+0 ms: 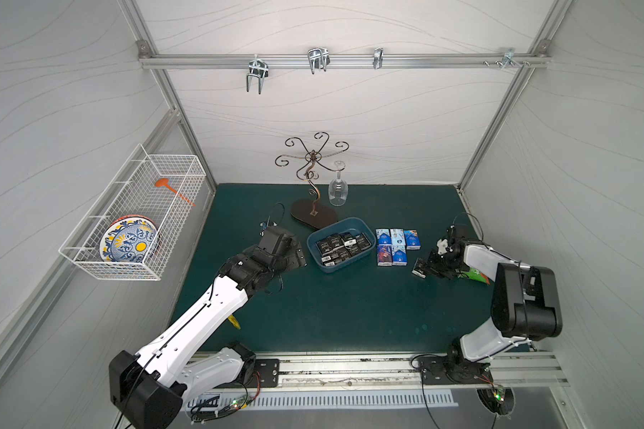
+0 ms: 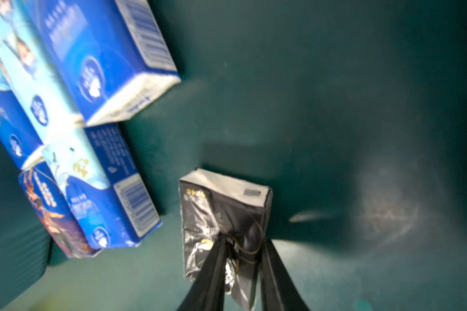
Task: Take the pocket tissues out of the storage box
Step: Move the pocket tissues to the center of the board.
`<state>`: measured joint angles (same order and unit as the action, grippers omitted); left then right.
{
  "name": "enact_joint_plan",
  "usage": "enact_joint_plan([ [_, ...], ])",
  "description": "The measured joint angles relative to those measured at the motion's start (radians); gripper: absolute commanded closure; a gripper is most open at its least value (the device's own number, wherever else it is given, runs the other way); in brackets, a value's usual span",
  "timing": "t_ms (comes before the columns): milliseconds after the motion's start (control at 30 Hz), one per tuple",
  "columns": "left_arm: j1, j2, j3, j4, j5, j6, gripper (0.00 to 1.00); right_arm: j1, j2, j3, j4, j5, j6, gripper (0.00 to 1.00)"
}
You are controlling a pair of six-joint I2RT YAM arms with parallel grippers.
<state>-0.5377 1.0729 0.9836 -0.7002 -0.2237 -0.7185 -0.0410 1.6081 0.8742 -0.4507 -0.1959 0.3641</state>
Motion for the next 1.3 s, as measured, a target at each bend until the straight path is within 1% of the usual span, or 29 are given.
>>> enact_joint_plan([
  [133,0.0,0.003,0.0,0.0,-0.004,0.001,0.11,0.017,0.038,0.045,-0.002,0.017,-0.051,0.73],
  [367,0.0,0.026,0.0,0.0,-0.004,0.0,0.11,0.085,0.127,0.157,-0.022,0.068,-0.178,0.71],
  [533,0.0,0.026,0.002,-0.001,-0.009,0.001,0.11,0.13,0.154,0.197,-0.032,0.132,-0.232,0.68],
  [800,0.0,0.026,0.002,-0.007,-0.023,0.001,0.11,0.155,0.166,0.219,-0.046,0.194,-0.267,0.6],
  [1067,0.0,0.026,0.002,-0.007,-0.027,0.0,0.11,0.161,0.163,0.224,-0.054,0.219,-0.275,0.55],
  [1200,0.0,0.024,0.002,-0.008,-0.027,0.0,0.11,0.161,0.14,0.222,-0.068,0.224,-0.266,0.52],
  [1300,-0.002,0.016,0.002,-0.01,-0.031,0.0,0.11,0.168,0.089,0.219,-0.092,0.224,-0.26,0.51],
])
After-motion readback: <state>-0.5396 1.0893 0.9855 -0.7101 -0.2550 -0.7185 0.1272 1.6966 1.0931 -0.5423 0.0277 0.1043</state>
